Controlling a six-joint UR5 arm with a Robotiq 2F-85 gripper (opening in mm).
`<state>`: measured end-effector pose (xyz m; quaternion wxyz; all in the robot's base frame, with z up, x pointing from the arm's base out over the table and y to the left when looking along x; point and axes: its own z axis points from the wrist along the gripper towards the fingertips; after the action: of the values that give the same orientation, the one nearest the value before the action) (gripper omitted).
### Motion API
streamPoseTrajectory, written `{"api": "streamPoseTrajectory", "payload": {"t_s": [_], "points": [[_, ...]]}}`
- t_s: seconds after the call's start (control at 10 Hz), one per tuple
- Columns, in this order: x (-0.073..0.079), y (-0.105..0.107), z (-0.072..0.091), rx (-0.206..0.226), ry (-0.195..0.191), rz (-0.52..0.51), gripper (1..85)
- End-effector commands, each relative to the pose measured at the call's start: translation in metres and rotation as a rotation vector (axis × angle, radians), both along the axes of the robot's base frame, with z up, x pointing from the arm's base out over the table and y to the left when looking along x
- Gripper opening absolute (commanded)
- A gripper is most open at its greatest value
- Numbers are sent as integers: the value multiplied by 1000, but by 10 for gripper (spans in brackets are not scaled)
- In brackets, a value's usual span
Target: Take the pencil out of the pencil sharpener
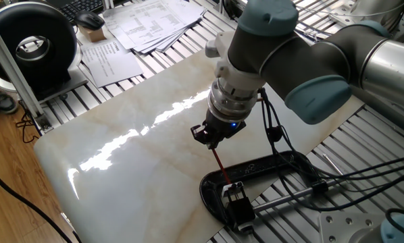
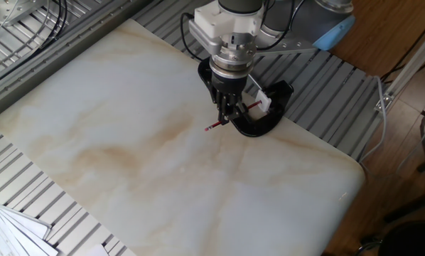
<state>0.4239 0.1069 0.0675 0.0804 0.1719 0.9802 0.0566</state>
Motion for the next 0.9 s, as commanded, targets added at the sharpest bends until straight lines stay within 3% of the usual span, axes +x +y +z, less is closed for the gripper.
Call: {"api": "streamPoseTrajectory", "payload": {"t_s": [0.0, 0.8], "points": [[-4, 8, 5, 16, 4, -9, 13], [-16, 8, 0, 35, 9, 4, 13]]}}
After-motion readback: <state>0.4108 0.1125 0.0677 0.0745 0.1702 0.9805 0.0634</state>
